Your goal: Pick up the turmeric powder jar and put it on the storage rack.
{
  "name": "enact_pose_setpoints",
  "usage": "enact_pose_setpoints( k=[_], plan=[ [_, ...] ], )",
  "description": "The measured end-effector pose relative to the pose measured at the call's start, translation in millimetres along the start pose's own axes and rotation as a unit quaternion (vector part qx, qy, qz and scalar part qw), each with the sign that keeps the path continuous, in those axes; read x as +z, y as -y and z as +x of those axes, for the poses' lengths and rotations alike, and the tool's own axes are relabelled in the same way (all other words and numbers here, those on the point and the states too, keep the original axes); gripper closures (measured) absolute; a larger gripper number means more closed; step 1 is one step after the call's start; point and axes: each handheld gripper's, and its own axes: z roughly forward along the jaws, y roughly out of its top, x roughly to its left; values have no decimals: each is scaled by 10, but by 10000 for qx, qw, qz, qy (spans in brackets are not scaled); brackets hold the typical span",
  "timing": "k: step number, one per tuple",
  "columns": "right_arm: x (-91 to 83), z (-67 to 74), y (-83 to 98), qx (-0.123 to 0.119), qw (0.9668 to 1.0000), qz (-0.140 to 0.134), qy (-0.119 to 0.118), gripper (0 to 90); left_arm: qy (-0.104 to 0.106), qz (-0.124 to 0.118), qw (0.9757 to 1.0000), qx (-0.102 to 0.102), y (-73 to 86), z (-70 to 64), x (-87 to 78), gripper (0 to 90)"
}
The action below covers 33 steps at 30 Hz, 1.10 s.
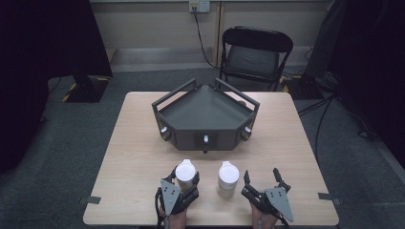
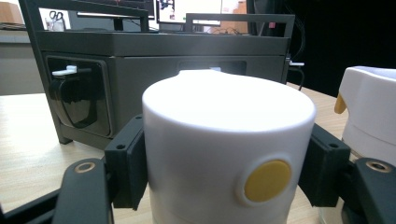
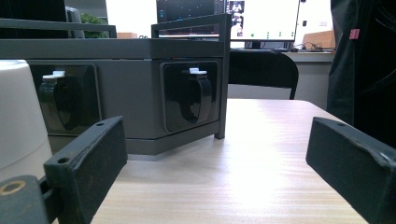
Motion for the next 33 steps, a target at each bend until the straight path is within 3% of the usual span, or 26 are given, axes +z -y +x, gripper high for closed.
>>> enact_pose_setpoints(
  k=[26,28,33],
  plan=[
    [1,0,-2,1,10000,6,0,41,92,-9,10000,25,-105,51,-37,305],
    [0,-1,-2,1,10000,4,-1,41,138,6,9999,-86,-122,75,-51,305],
    [1,-1,-2,3,10000,7,0,41,150,-22,9999,-57,-171,94,-54,305]
  ],
)
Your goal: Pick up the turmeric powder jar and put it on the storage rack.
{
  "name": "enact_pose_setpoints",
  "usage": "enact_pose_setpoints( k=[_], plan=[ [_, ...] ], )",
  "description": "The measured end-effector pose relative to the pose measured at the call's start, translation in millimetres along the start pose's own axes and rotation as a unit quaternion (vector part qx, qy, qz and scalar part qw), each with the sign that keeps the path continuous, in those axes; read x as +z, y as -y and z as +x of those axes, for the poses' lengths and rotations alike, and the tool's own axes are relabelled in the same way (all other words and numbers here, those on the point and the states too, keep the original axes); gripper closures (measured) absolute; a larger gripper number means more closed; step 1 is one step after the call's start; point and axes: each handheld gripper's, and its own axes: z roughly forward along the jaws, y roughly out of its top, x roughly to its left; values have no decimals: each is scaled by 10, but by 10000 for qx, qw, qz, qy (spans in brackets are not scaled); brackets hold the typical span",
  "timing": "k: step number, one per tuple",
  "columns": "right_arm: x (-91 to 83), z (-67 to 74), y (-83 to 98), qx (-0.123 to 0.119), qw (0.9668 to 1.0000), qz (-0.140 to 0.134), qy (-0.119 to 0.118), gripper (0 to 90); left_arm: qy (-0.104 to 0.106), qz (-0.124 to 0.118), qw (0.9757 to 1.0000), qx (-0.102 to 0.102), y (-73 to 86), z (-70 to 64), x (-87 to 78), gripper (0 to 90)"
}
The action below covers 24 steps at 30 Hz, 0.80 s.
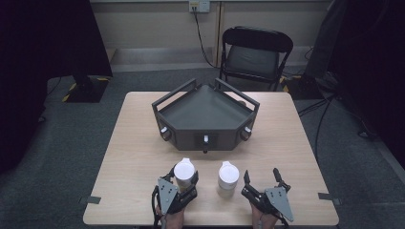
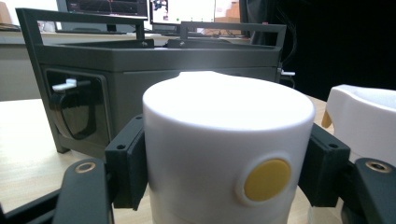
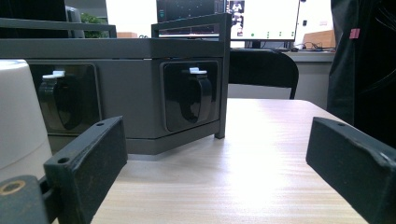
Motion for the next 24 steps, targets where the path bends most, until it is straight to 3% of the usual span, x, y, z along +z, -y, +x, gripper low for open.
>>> enact_pose_setpoints(
  k=[7,11,15,24],
  plan=[
    [0,3,1,0,10000,-3,9,41,46,-31,10000,13,-44,27,7,305],
    [0,4,1,1,10000,-3,11,41,188,-39,9998,-101,-63,108,7,304],
    [1,8,-3,8,10000,7,26,41,204,-42,9998,6,-103,123,4,305],
    [1,8,-2,4,10000,6,24,41,364,-67,9993,4,-176,219,31,305]
  ],
)
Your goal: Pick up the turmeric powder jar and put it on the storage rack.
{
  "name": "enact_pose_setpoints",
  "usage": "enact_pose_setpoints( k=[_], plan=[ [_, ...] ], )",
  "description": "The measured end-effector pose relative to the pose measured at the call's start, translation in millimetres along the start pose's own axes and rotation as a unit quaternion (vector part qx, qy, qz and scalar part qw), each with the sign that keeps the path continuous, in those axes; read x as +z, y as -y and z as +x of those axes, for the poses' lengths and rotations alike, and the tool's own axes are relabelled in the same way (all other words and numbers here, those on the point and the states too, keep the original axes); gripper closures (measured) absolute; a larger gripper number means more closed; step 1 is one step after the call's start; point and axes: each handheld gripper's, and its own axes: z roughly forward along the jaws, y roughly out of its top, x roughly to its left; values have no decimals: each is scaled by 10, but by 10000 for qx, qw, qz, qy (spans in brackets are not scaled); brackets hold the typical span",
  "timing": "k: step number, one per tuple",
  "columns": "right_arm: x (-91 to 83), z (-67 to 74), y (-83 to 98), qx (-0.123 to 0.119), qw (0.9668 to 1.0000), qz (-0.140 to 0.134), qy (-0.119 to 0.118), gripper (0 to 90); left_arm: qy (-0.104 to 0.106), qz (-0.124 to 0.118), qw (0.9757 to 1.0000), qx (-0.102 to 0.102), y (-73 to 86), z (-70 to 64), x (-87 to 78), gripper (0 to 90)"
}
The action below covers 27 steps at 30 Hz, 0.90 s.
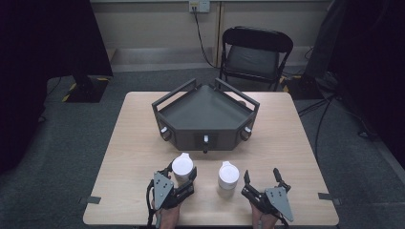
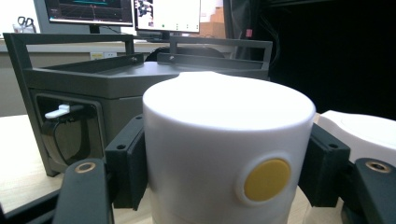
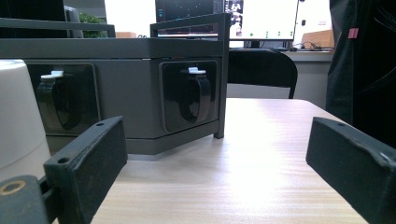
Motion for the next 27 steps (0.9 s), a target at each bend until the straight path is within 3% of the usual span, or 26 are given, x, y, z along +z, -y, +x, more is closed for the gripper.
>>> enact_pose_setpoints(
  k=[10,13,27],
  plan=[
    [0,-1,-1,3,10000,3,1,41,136,-32,9999,41,-112,94,48,305],
    [1,0,-3,4,10000,10,3,41,210,-20,9998,-29,-161,147,80,305],
    [-1,0,3,-1,10000,-8,1,41,219,-92,9997,-75,-341,257,189,305]
  ],
)
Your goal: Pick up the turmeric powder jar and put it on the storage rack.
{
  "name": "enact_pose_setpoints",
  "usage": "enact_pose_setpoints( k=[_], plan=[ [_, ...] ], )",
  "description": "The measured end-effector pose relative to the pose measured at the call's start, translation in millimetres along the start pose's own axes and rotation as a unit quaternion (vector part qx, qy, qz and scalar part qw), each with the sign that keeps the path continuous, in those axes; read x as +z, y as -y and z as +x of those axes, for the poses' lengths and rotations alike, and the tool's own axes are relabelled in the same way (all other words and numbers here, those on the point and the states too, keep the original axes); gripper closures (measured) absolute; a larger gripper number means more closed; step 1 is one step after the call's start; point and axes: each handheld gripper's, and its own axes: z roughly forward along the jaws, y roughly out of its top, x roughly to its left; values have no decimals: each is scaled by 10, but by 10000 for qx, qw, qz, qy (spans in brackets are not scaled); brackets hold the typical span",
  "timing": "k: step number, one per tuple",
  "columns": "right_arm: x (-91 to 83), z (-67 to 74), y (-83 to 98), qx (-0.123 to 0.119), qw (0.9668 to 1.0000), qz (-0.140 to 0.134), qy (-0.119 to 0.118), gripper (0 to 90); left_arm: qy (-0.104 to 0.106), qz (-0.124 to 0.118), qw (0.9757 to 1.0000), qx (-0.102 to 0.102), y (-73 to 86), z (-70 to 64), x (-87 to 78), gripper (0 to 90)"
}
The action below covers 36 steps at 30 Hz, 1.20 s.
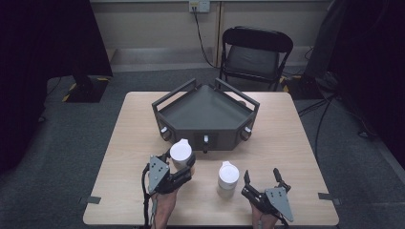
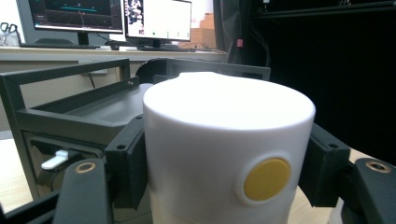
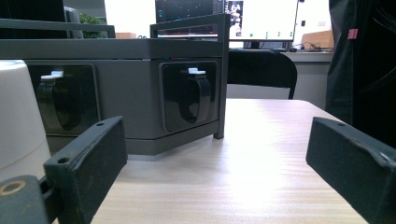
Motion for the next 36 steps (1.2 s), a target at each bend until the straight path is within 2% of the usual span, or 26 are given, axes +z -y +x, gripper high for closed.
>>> enact_pose_setpoints(
  k=[8,12,16,22,36],
  plan=[
    [-1,-2,2,-6,10000,-5,-7,41,-2,30,10000,-38,-93,74,18,305],
    [-2,-1,3,-4,10000,-8,-7,41,-100,39,9999,-33,-132,65,55,305],
    [-2,0,3,-5,10000,-7,-3,41,-140,51,9999,-54,-174,65,127,305],
    [-2,0,2,-4,10000,-7,-1,41,-266,158,9995,88,-276,22,261,304],
    [1,1,-3,4,10000,8,3,41,-433,183,9989,88,-476,55,501,305]
  ],
)
